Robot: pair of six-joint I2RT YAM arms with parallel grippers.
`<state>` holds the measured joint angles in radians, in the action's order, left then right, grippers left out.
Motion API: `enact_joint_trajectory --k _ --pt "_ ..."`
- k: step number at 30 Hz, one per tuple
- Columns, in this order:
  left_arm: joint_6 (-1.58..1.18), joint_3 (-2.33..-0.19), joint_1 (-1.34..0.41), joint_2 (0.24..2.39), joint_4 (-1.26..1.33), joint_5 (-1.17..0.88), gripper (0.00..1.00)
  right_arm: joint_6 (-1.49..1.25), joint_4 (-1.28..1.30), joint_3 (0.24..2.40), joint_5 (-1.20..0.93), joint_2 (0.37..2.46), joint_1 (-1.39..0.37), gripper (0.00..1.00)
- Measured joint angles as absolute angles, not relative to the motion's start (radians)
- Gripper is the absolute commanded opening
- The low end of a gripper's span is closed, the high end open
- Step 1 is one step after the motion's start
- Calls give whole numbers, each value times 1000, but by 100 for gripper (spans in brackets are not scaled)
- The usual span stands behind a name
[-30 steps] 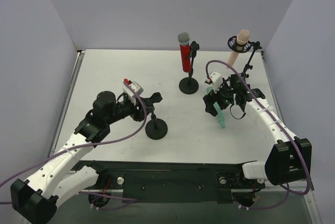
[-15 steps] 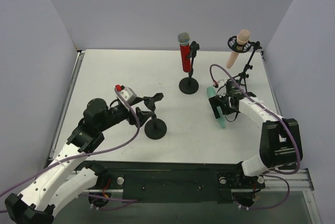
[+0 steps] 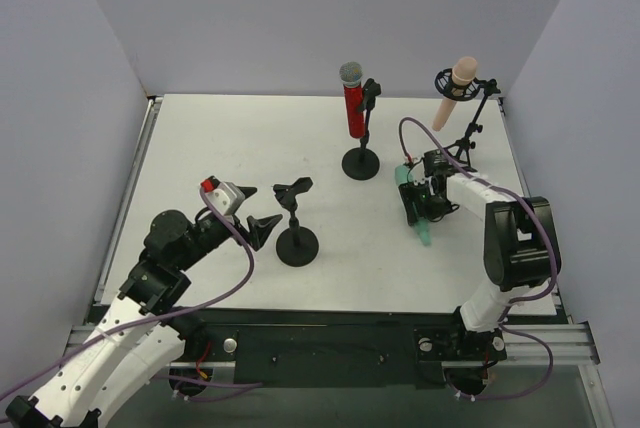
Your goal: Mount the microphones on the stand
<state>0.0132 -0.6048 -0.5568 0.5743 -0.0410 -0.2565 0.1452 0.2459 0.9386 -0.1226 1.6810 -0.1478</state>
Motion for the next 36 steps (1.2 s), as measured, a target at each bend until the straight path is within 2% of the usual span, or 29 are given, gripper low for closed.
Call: enact_joint_trajectory --k 3,4,6,10,18,29,32,36 --pt "14 -601 -556 574 -41 -250 90 137 261 958 -149 1699 -138 30" --pt "15 -599 -556 573 -41 -248 90 133 266 963 -160 1701 -131 27" --pt "16 -596 -554 569 -41 -245 90 131 274 967 -179 1703 -117 12" --pt "19 -585 -554 551 -41 -242 91 136 294 969 -239 1700 -84 1" --pt "12 -566 -548 505 -25 -270 91 266 508 991 -428 1559 -4 0" --pt "11 -562 -540 503 12 -342 91 724 951 1015 -630 1147 49 0" --pt "16 -562 -538 508 12 -367 91 854 1068 1063 -688 1060 11 0" --pt "47 -566 -535 528 5 -388 92 969 1147 1172 -722 1021 -202 0"
